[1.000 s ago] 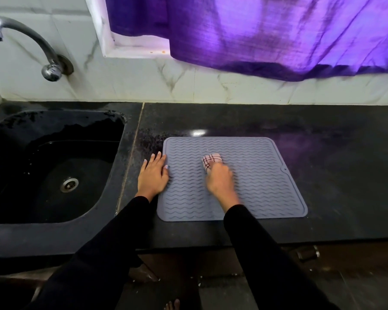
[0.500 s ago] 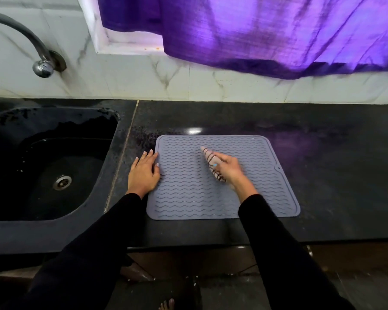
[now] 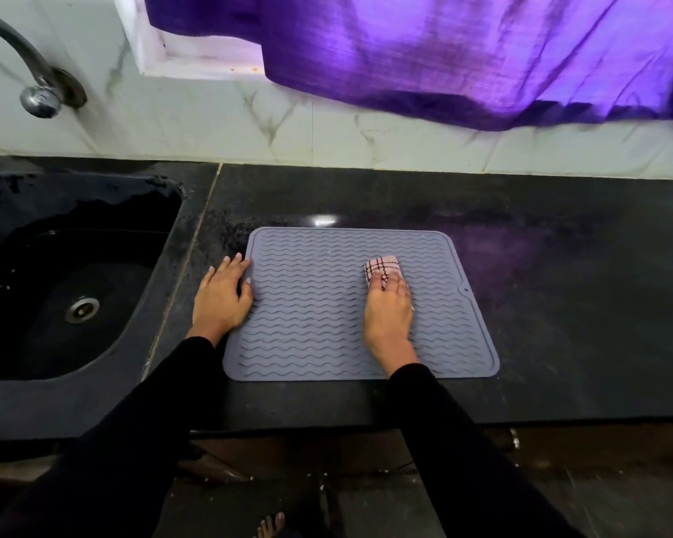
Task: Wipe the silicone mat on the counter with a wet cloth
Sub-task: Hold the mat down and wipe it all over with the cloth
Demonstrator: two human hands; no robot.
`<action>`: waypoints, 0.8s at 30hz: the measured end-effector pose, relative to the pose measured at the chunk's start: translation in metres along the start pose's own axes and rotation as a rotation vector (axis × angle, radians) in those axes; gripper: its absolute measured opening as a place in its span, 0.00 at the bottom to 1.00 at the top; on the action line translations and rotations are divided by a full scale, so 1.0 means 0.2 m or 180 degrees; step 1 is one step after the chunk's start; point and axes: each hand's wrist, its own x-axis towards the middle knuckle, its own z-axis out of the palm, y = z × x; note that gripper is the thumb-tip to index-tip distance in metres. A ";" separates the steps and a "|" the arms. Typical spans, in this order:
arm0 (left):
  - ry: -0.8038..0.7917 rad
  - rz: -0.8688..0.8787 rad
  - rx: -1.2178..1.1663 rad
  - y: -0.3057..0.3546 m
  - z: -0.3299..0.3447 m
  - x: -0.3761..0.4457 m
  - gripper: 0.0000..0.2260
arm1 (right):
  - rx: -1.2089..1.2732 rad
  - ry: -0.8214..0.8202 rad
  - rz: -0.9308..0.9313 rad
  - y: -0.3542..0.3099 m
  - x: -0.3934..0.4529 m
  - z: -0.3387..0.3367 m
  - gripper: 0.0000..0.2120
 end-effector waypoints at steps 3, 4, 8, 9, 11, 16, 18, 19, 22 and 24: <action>-0.0022 -0.0013 0.0034 0.00 0.00 -0.01 0.26 | 0.0352 -0.0025 -0.0095 0.05 0.03 -0.04 0.29; -0.0033 -0.0013 0.0040 0.00 0.00 -0.01 0.26 | 0.0556 -0.0058 -0.0123 0.07 0.03 -0.07 0.30; -0.0090 -0.0036 0.0045 0.01 -0.01 -0.01 0.26 | 0.2573 -0.0500 0.0428 0.20 0.12 -0.18 0.19; -0.0100 -0.0040 0.0044 0.02 -0.02 -0.01 0.26 | 0.3438 -0.0771 0.0750 0.23 0.14 -0.23 0.15; -0.0121 -0.0051 0.0029 0.02 -0.02 -0.01 0.27 | 0.4608 -0.0775 0.1388 0.27 0.18 -0.27 0.11; -0.0082 -0.0030 -0.0019 0.01 -0.02 -0.01 0.26 | 0.2582 0.0586 0.1370 0.22 0.12 -0.24 0.16; -0.0061 0.0001 -0.0046 0.01 -0.02 -0.01 0.26 | 0.1803 0.0283 0.0703 0.15 0.05 -0.15 0.20; -0.0053 0.0008 -0.0060 0.01 -0.01 -0.01 0.26 | 0.1336 0.0146 0.0461 0.11 0.02 -0.10 0.22; -0.0043 0.0030 -0.0032 0.00 -0.01 -0.01 0.26 | 0.0077 0.0096 0.0123 0.07 -0.02 -0.01 0.29; -0.0040 0.0031 -0.0014 0.01 -0.01 -0.01 0.26 | -0.0055 0.0059 0.0157 0.08 0.00 -0.02 0.30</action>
